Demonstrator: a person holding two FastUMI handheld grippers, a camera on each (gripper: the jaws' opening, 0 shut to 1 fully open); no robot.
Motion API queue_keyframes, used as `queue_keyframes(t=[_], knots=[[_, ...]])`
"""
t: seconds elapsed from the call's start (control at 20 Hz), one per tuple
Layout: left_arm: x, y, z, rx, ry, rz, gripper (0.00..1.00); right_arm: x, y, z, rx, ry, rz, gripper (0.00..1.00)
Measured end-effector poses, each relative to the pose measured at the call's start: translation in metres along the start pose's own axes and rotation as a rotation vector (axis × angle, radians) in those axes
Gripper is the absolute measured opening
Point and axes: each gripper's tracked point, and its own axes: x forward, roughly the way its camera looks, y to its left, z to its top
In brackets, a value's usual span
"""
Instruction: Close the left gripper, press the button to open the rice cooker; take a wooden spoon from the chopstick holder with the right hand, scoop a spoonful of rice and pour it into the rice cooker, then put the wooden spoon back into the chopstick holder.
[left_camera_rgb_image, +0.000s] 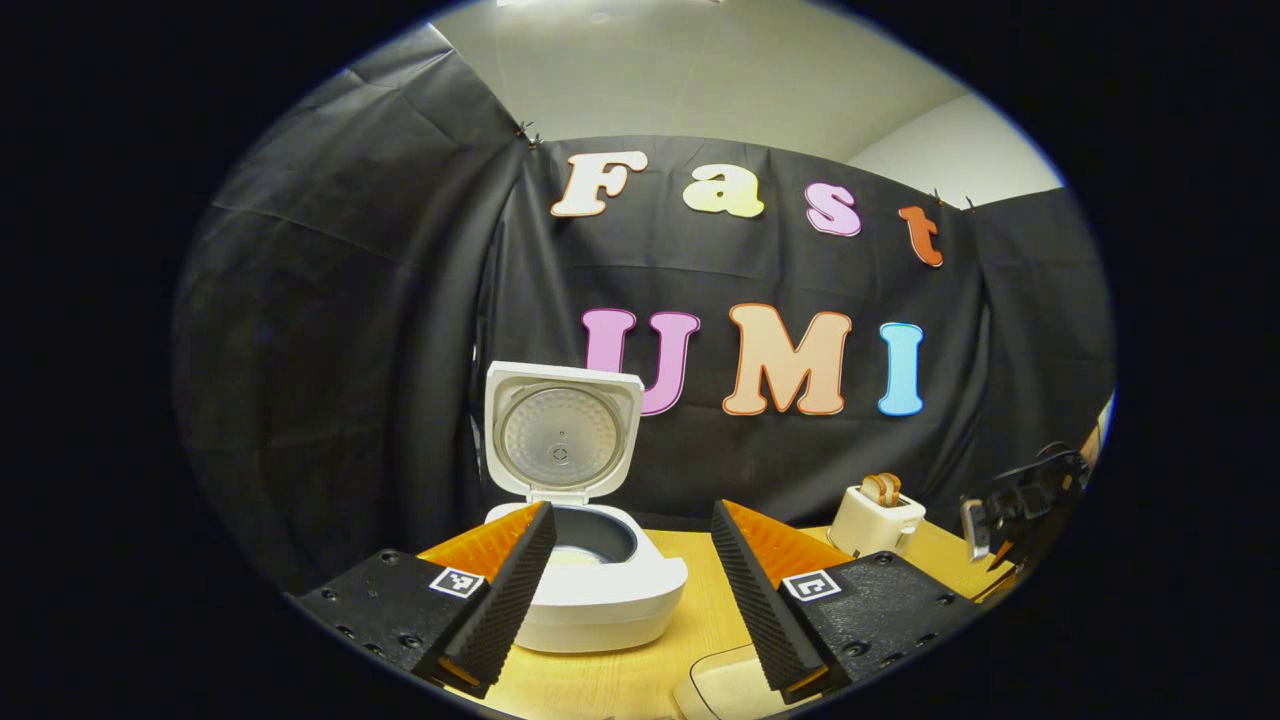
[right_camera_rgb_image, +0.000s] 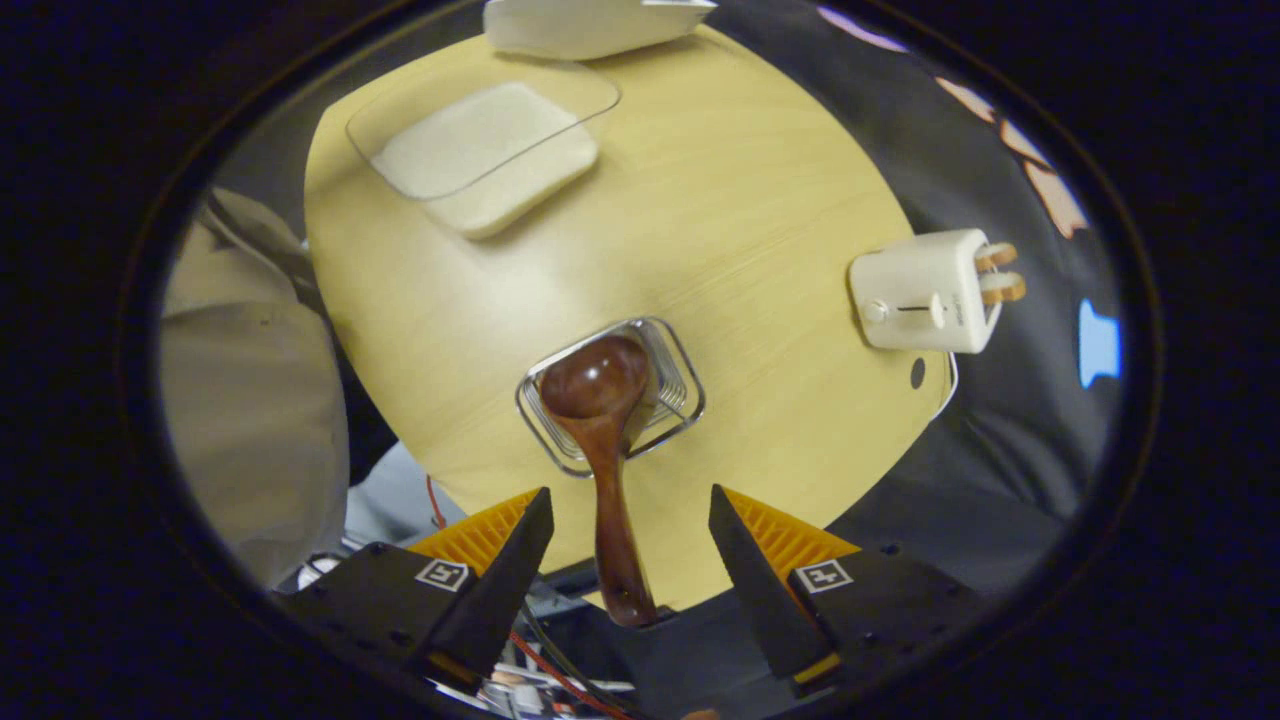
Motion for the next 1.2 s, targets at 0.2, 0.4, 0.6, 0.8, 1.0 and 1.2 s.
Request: queue_keyframes(t=[0.2,0.4,0.6,0.8,1.0,1.2], knots=[[0.015,-0.005,0.015,0.021,-0.013,-0.019,0.92,-0.026,0.014,0.029,0.284,-0.201,0.063,0.96],[0.031,-0.010,0.035,0.077,-0.056,-0.041,0.87,-0.050,0.008,0.067,0.449,-0.426,0.042,0.96],[0.046,-0.010,0.049,0.092,-0.065,-0.044,0.88,-0.089,-0.004,0.099,0.545,-0.653,-0.046,0.96],[0.071,0.009,0.065,0.151,-0.074,0.001,0.92,-0.137,-0.003,0.137,0.604,-0.899,-0.106,0.98],[0.104,0.037,0.079,0.138,-0.050,0.065,0.92,-0.179,-0.011,0.151,0.679,-1.089,-0.202,1.00],[0.152,0.063,0.104,0.146,-0.064,0.116,0.88,-0.198,-0.003,0.155,0.755,-1.163,-0.230,0.96]])
